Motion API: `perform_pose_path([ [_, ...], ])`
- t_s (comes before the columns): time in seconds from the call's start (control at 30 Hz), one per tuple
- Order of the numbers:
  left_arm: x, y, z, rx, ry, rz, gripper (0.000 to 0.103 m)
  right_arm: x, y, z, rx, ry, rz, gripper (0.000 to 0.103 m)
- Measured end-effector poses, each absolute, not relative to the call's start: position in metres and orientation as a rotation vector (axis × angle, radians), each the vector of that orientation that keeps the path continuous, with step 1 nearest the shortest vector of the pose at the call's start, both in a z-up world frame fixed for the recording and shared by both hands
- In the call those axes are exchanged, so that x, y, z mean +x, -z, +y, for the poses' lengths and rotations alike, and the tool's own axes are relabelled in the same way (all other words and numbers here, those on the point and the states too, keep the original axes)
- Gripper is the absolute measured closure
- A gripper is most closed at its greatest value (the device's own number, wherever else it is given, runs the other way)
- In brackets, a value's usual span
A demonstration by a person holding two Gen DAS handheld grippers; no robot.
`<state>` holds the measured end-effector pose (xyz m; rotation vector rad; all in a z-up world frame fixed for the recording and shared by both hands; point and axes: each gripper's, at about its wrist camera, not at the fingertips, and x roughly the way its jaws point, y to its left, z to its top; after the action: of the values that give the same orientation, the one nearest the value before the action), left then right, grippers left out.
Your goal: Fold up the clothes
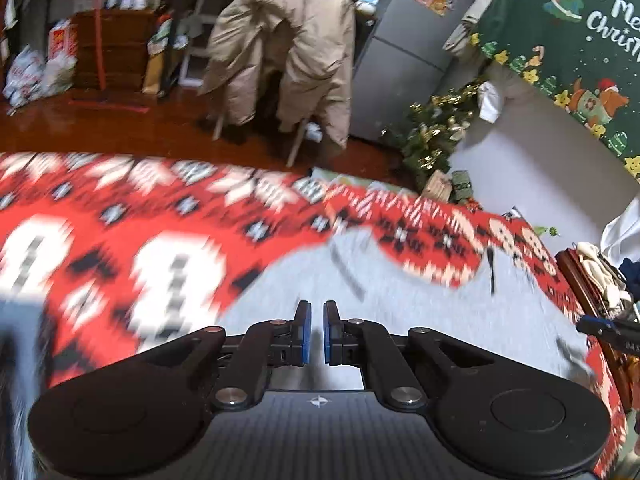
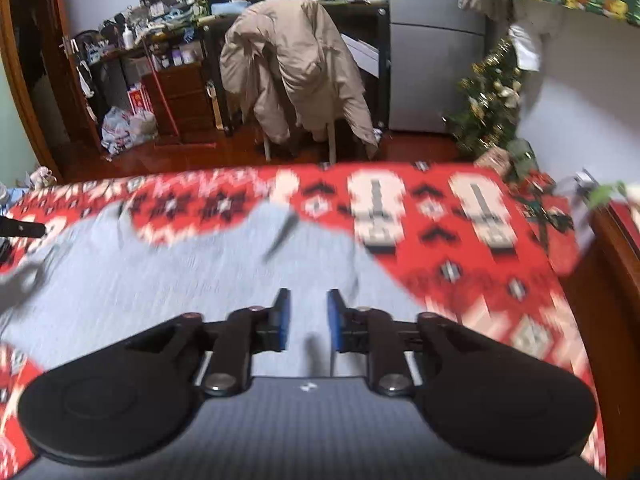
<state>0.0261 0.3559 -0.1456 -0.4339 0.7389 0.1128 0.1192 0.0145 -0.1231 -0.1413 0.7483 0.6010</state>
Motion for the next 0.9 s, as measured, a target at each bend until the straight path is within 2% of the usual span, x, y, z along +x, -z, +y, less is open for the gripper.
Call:
perform_pose_path([
  [0.17,-0.027,0.139,0.346,-0.474,-0.211,0.762,0.098,0.066,0.122,-0.006,-0.136,-0.557,0.789,0.066],
  [0.23,-0.042,0.138,0.338,-0.454,-0.238,0.773,0.098,0.046,0.119,-0.009,-0.127,-0.554,0.801,0.054],
  [0.27,-0.049,0.137,0.334,-0.445,-0.252,0.778,0.098,0.036,0.117,-0.009,-0.127,-0.548,0.799,0.052],
  [0.33,-0.063,0.140,0.330,-0.473,-0.287,0.771,0.098,0.016,0.110,-0.006,-0.128,-0.541,0.790,0.038],
  [0.43,-0.079,0.149,0.329,-0.525,-0.324,0.733,0.098,-0.011,0.100,0.006,-0.127,-0.539,0.765,0.029],
  [0.6,-0.098,0.160,0.330,-0.567,-0.359,0.679,0.098,-0.039,0.090,0.040,-0.089,-0.550,0.702,0.027],
  [0.73,-0.104,0.163,0.338,-0.621,-0.360,0.634,0.097,-0.051,0.100,0.064,-0.069,-0.534,0.648,0.032],
  [0.87,-0.104,0.164,0.344,-0.644,-0.398,0.597,0.070,-0.049,0.112,0.075,-0.012,-0.526,0.647,0.035],
  [0.9,-0.104,0.164,0.345,-0.649,-0.413,0.589,0.066,-0.047,0.114,0.077,-0.001,-0.549,0.651,0.035],
])
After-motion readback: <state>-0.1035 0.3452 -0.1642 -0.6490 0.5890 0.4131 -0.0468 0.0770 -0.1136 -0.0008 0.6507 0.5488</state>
